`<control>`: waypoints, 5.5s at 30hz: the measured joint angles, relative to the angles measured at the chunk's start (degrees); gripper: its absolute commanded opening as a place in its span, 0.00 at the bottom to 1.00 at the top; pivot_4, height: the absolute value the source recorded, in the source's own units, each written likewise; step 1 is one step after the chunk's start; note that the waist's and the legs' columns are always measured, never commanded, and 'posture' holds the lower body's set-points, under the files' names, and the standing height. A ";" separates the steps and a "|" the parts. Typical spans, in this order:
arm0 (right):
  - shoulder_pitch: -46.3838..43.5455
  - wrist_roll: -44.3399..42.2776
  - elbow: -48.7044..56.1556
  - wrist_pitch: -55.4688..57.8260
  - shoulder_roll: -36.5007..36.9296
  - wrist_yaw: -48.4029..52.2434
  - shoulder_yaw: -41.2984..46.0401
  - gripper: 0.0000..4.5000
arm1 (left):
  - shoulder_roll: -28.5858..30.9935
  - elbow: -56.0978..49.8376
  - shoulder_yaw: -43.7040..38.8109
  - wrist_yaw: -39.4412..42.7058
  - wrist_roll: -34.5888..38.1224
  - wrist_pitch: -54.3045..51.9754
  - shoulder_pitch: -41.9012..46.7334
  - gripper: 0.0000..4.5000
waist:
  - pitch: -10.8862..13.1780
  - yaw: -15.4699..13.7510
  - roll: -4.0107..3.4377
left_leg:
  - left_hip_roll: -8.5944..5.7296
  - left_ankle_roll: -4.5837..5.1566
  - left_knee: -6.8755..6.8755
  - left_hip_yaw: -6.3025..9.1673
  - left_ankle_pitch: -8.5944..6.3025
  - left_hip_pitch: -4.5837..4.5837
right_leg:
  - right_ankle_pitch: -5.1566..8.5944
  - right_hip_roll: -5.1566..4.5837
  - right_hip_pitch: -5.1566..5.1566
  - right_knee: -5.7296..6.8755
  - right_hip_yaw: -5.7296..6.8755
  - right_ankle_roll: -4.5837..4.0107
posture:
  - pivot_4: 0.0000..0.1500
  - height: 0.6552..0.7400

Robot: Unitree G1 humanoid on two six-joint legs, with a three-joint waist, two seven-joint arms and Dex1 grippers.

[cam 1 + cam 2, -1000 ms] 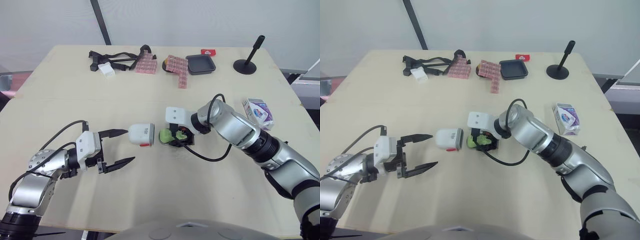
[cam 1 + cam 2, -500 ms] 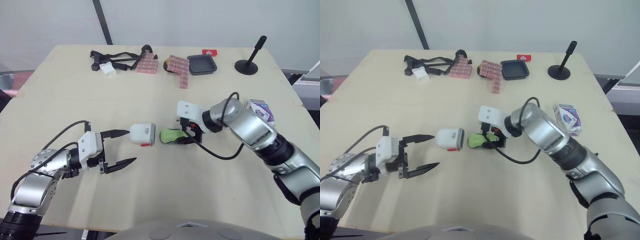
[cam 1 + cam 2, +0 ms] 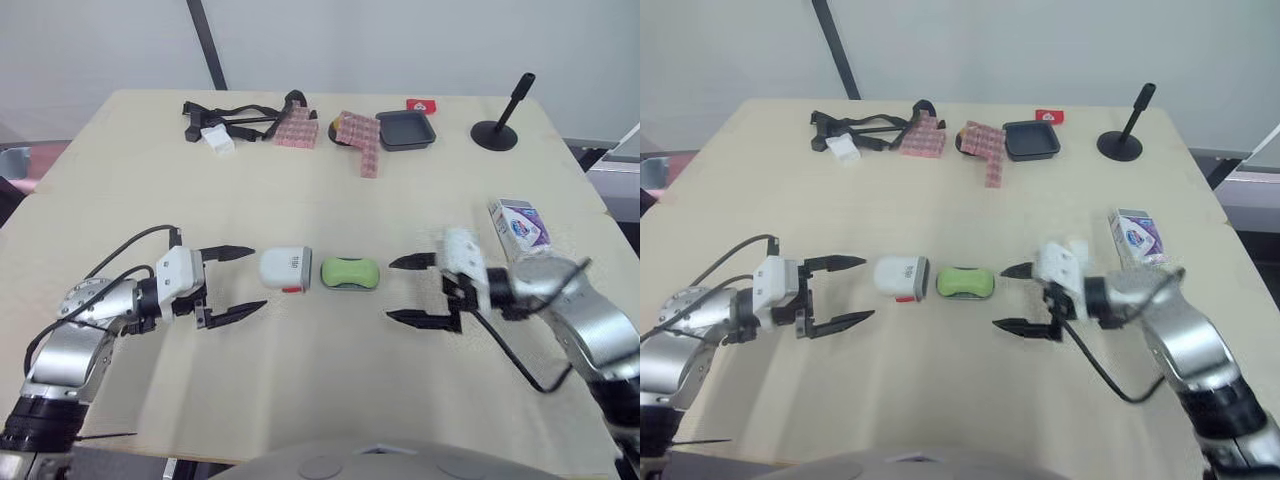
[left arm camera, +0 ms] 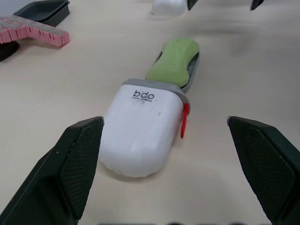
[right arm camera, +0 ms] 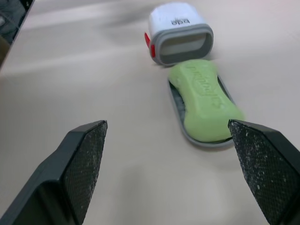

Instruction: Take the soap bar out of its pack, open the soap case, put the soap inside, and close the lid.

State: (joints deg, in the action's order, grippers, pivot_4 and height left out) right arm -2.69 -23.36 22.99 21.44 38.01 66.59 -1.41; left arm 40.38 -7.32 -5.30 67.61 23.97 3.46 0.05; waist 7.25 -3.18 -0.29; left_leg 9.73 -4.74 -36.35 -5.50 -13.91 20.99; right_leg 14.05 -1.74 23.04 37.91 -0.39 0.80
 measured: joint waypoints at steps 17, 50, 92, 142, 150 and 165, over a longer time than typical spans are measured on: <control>17.13 -3.19 -11.62 -28.48 -8.65 3.94 7.95 0.98 | 3.50 15.55 5.29 10.13 -5.60 4.94 16.96 1.00 | -0.14 0.75 0.12 | -0.08 0.68 -0.03 0.08 -0.08 -0.01 | 0.29 -0.20 0.01 0.05 0.25 -0.55 | 1.00 0.97; 16.78 -5.32 -13.43 -30.18 -7.04 1.97 6.41 0.98 | 2.11 25.12 17.14 17.17 -14.00 2.69 29.45 1.00 | -0.15 0.94 0.12 | -0.08 0.82 -0.04 0.10 -0.01 0.18 | 0.36 -0.33 0.02 0.10 0.53 -0.67 | 1.00 0.97; 16.86 -6.14 -13.11 -29.54 -6.68 2.16 6.30 0.98 | -4.44 31.32 18.47 11.96 -19.18 7.40 30.75 1.00 | -0.15 0.73 0.12 | -0.08 0.93 -0.08 0.10 0.03 0.33 | 0.38 -0.48 0.02 0.08 0.75 -0.70 | 1.00 0.97; -13.29 -0.58 1.28 7.14 4.77 -9.90 -8.36 1.00 | 1.15 15.19 15.14 14.14 -10.93 4.76 19.42 0.82 | -0.12 1.46 0.10 | -0.09 0.94 0.02 0.08 0.14 0.08 | 0.37 -0.50 0.02 0.05 0.86 -0.68 | 1.00 0.97; -26.05 4.94 -3.19 16.68 -0.27 -11.42 -20.51 1.00 | 1.03 6.31 16.31 11.23 -10.43 -0.42 14.64 0.82 | -0.10 1.40 0.08 | -0.09 0.53 0.06 0.08 0.37 0.06 | 0.36 -0.50 0.02 0.09 0.87 -0.67 | 1.00 0.97; -33.24 12.02 -11.59 21.37 -6.02 -11.22 -29.75 1.00 | 0.57 5.92 17.82 9.07 -11.19 -1.65 14.49 0.82 | -0.10 1.24 0.08 | -0.08 0.17 0.19 0.07 0.49 0.31 | 0.17 -0.41 0.02 0.09 0.85 -0.35 | 1.00 0.97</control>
State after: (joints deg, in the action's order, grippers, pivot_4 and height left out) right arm -35.93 -11.34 11.40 42.82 31.99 55.36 -31.16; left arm 40.95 -1.40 12.52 76.68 12.78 1.82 14.55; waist 7.14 -1.94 -0.21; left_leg 9.65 -4.58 -36.16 -5.44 -13.43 21.31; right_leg 14.22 -2.15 23.06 38.00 0.46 0.45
